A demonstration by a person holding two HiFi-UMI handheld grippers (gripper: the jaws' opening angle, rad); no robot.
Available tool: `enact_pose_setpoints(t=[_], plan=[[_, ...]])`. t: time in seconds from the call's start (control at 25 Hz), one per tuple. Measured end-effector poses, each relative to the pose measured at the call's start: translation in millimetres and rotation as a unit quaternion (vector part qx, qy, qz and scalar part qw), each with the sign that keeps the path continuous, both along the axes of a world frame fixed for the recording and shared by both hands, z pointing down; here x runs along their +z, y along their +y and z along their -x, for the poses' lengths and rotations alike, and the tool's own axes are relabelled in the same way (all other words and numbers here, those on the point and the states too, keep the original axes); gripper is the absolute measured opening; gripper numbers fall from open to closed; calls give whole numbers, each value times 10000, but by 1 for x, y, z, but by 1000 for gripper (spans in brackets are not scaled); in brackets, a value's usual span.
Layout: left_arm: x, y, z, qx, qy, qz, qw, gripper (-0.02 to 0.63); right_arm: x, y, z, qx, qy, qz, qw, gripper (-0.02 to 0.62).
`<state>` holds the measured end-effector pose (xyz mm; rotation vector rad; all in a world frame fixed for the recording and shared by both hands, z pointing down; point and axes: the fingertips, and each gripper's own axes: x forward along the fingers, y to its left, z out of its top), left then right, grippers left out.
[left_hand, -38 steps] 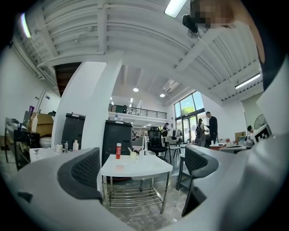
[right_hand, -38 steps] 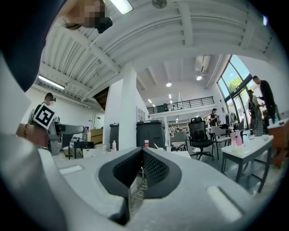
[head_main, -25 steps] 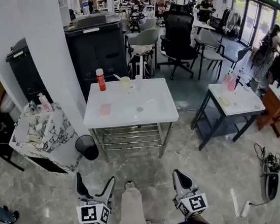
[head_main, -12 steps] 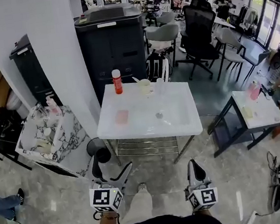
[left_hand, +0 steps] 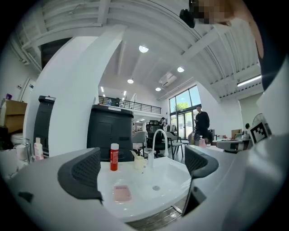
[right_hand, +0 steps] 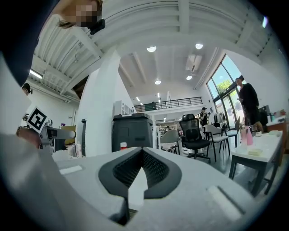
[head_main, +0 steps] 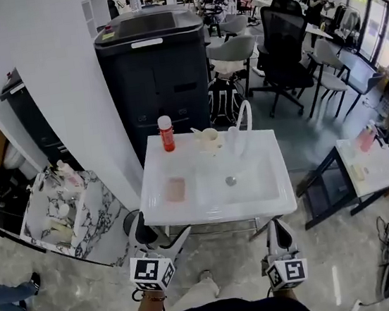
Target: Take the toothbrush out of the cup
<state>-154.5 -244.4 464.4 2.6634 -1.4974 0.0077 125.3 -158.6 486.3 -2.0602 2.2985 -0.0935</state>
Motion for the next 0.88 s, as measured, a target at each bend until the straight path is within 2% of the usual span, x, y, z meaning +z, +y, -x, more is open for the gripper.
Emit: enact_pose_setpoints(t=[0.4,0.72,0.88], plan=[[4,-81,-45,357,277,211,9988,555,3,-49,-29,238,-76,178,9995,3],[2,-154,-77,259,196,46,9995,555,-12,-99,-60,193,41,6,9998,3],[13,-196,-98,265,260,164,9992,554,-15,-117,-81,249,105,-36,9996,3]])
